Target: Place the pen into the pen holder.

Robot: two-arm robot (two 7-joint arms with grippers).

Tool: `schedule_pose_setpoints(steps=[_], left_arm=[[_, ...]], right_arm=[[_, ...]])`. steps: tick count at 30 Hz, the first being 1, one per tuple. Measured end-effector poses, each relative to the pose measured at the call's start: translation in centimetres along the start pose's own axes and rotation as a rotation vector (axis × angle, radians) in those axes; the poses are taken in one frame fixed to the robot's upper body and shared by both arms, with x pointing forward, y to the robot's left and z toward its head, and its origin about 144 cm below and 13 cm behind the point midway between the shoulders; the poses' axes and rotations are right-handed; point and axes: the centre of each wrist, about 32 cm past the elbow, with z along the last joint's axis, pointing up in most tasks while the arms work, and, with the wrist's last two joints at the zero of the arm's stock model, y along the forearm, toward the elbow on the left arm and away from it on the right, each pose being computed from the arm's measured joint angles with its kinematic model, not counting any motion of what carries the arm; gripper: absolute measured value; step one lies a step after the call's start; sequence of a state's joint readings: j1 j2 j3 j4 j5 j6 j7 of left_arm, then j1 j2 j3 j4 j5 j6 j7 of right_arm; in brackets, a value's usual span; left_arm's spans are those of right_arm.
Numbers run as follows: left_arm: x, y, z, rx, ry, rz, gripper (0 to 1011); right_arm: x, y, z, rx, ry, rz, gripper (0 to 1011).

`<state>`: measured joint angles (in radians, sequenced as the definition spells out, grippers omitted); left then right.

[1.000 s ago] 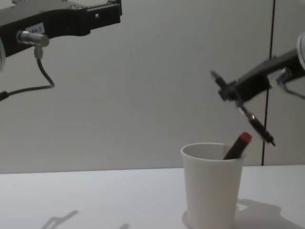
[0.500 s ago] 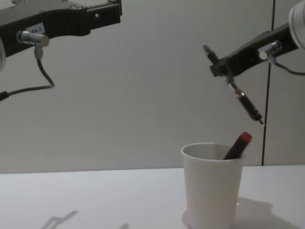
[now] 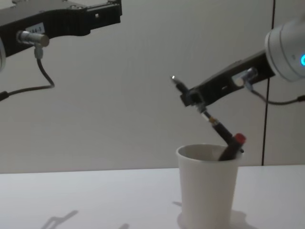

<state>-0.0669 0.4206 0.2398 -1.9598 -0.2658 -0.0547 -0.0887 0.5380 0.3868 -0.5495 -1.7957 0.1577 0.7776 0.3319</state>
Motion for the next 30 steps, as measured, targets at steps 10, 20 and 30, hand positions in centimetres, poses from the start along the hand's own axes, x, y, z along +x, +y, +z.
schedule_pose_setpoints(steps=[10,20,30], left_arm=[[0.0,0.0,0.0,0.0,0.0,0.0,1001],[0.0,0.0,0.0,0.0,0.0,0.0,1001],[0.0,0.0,0.0,0.0,0.0,0.0,1001]], right_arm=[[-0.2,0.1,0.4,0.033,0.004,0.035,144],[0.2,0.2,1.4,0.069,-0.007,0.042,144],[0.3,0.3,1.7,0.076,-0.006,0.051,144]])
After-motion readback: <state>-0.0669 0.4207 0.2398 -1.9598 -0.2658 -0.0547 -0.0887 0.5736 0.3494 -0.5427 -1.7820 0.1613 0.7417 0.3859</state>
